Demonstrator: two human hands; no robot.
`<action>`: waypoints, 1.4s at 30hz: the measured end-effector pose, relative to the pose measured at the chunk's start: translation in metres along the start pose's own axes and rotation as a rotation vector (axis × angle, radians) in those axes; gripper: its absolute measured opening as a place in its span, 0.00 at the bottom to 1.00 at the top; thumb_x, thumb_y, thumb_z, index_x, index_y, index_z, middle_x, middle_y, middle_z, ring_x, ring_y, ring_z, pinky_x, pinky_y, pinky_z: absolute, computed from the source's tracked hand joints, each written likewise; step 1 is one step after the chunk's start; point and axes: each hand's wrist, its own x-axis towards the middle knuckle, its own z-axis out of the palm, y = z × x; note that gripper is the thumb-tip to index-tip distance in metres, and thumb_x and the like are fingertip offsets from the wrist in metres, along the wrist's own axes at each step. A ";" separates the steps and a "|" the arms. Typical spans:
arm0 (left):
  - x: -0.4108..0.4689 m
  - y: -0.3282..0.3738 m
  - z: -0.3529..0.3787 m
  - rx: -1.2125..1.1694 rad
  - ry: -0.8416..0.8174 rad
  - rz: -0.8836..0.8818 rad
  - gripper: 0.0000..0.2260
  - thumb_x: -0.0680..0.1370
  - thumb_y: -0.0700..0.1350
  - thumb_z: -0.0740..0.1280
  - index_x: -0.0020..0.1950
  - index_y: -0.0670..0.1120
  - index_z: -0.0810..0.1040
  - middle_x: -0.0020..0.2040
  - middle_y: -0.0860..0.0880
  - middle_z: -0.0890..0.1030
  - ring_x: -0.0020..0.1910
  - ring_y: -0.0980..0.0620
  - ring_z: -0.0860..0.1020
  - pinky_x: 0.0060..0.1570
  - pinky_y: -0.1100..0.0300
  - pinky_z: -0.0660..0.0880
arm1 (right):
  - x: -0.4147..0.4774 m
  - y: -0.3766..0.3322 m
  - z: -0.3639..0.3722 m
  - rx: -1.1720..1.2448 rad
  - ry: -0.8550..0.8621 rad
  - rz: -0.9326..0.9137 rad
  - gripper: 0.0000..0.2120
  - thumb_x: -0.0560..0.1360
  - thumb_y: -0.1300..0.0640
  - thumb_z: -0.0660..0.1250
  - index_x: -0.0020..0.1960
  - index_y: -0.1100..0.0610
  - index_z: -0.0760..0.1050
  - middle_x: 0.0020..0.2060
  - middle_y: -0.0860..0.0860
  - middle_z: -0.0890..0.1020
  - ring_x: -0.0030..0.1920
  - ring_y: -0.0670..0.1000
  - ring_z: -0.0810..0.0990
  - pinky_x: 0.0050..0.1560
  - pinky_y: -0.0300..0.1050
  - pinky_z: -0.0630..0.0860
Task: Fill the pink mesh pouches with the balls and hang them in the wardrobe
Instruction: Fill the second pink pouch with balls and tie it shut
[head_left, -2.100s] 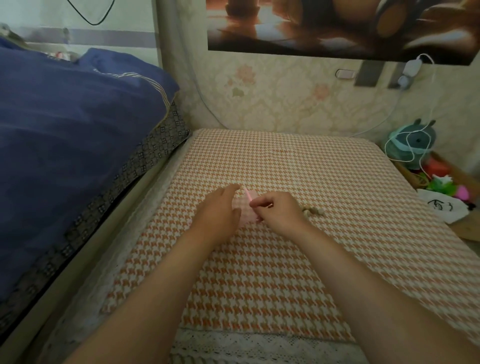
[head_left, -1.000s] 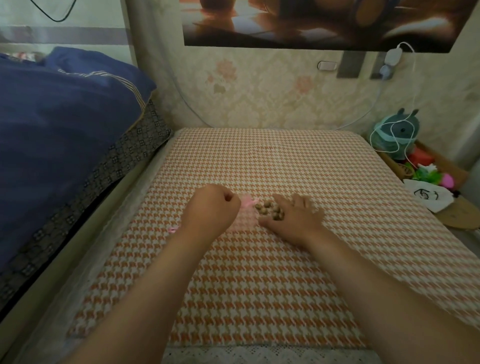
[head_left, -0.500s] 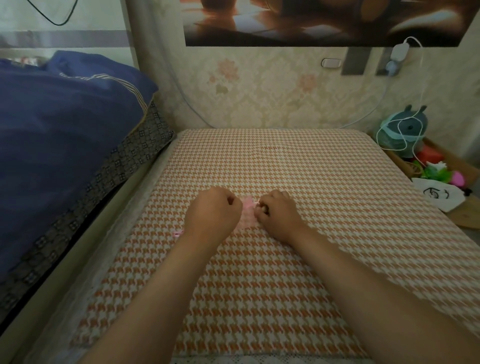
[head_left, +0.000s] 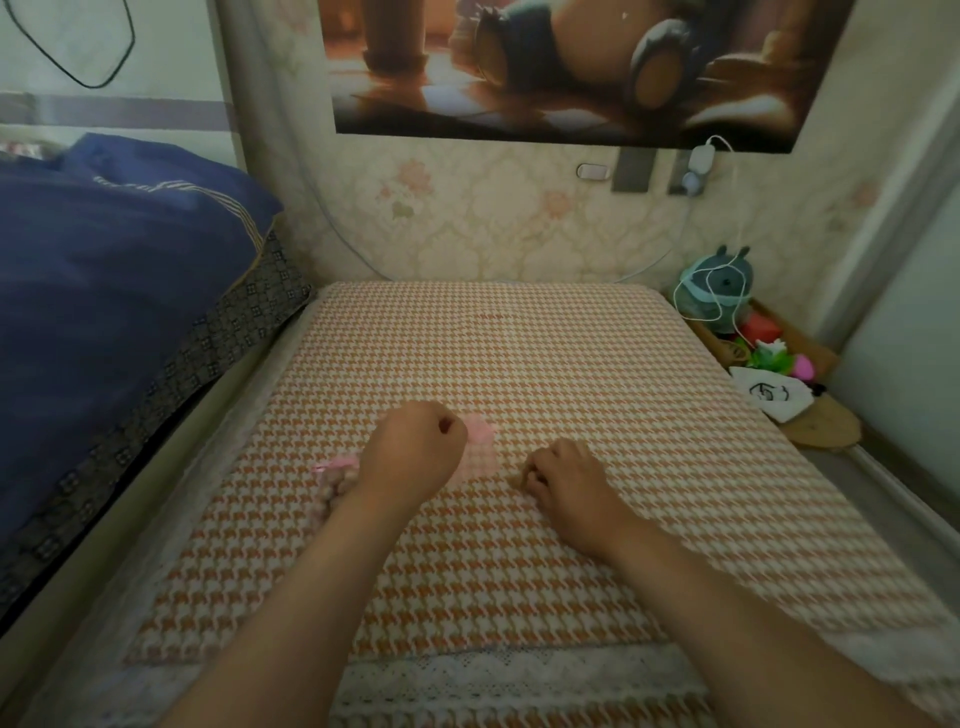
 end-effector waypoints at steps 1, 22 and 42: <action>-0.004 0.002 0.000 -0.014 -0.007 0.010 0.15 0.77 0.48 0.63 0.35 0.40 0.77 0.29 0.43 0.77 0.28 0.48 0.74 0.29 0.54 0.73 | -0.006 0.001 -0.001 -0.004 -0.004 0.016 0.10 0.84 0.50 0.58 0.59 0.51 0.75 0.55 0.48 0.72 0.57 0.52 0.68 0.54 0.43 0.62; -0.015 0.008 -0.013 -0.041 -0.124 -0.031 0.08 0.77 0.45 0.65 0.44 0.54 0.84 0.42 0.55 0.82 0.28 0.56 0.77 0.30 0.63 0.73 | 0.000 -0.034 -0.007 -0.048 -0.102 -0.089 0.15 0.81 0.60 0.59 0.59 0.51 0.82 0.56 0.49 0.78 0.59 0.53 0.72 0.72 0.57 0.60; -0.008 0.019 -0.003 -0.142 -0.275 0.024 0.13 0.72 0.44 0.70 0.57 0.52 0.82 0.50 0.57 0.83 0.42 0.58 0.81 0.36 0.66 0.74 | 0.010 -0.059 -0.086 0.414 0.171 -0.156 0.04 0.73 0.48 0.77 0.46 0.45 0.85 0.41 0.36 0.83 0.49 0.37 0.78 0.56 0.40 0.73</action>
